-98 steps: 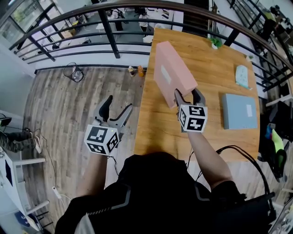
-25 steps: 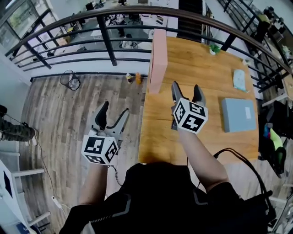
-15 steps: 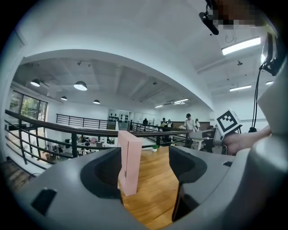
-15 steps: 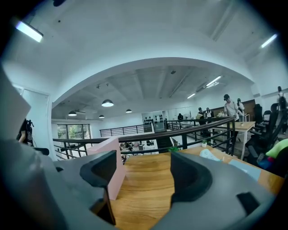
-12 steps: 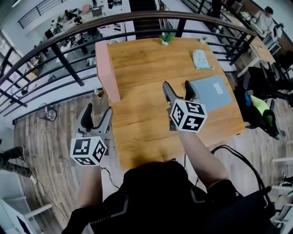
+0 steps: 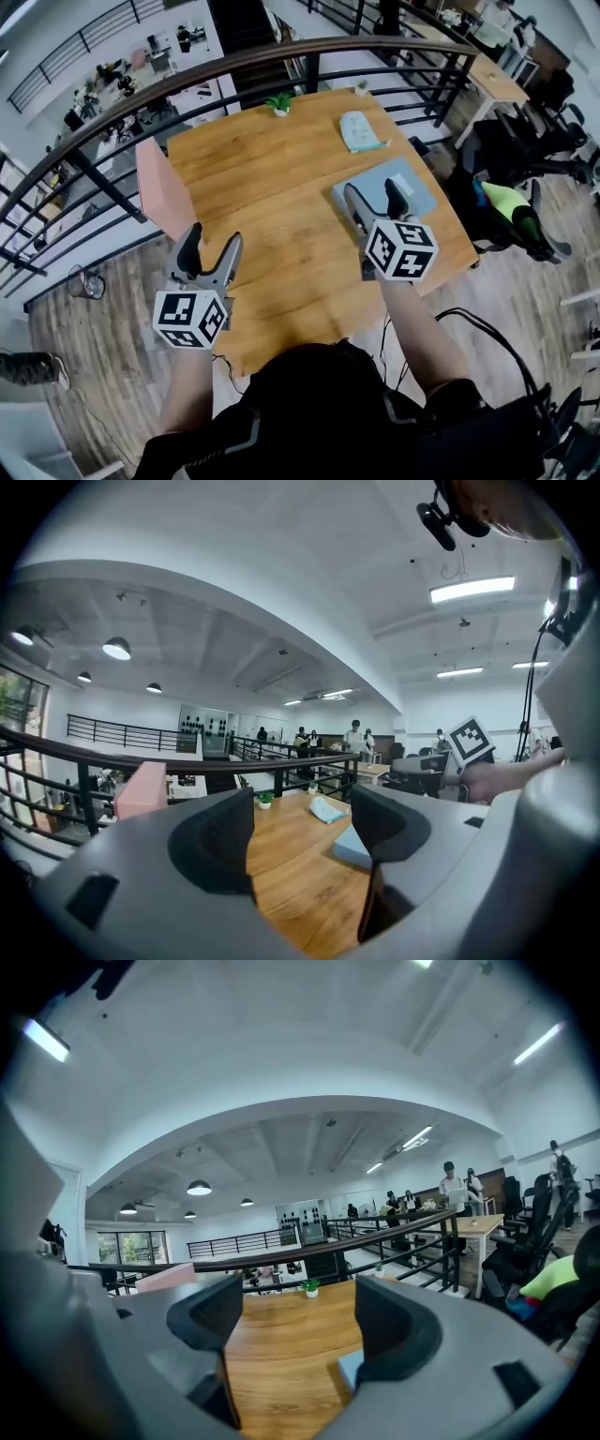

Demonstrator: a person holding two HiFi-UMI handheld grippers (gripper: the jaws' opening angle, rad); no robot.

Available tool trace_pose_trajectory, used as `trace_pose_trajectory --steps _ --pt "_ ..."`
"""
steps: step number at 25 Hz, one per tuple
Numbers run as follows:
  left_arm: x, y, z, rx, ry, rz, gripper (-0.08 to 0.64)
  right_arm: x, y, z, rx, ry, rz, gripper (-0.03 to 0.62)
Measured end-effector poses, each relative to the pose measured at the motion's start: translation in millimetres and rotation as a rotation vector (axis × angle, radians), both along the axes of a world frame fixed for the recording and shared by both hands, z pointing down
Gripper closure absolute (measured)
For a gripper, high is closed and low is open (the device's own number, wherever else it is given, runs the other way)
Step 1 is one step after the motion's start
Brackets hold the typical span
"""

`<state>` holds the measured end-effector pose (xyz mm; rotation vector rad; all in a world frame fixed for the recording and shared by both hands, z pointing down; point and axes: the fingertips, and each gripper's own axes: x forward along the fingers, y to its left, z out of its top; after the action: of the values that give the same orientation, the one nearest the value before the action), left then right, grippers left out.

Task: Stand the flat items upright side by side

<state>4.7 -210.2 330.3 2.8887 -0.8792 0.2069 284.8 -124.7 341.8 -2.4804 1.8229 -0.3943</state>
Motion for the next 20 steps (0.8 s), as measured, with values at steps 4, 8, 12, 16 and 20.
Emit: trace_pose_trajectory --steps 4,8,12,16,20 --pt "37 14 0 0.009 -0.016 0.033 0.23 37 26 0 -0.011 0.019 0.014 0.215" --pt "72 22 3 -0.006 -0.011 0.069 0.232 71 45 1 -0.011 0.025 0.026 0.215" --pt "117 30 10 -0.027 -0.025 0.111 0.232 117 57 6 -0.027 0.036 0.021 0.215" --pt "160 41 31 -0.053 -0.064 0.15 0.232 161 71 27 -0.073 0.055 -0.032 0.215" --pt "196 55 57 -0.077 -0.115 0.177 0.232 209 86 54 -0.138 0.099 -0.06 0.214"
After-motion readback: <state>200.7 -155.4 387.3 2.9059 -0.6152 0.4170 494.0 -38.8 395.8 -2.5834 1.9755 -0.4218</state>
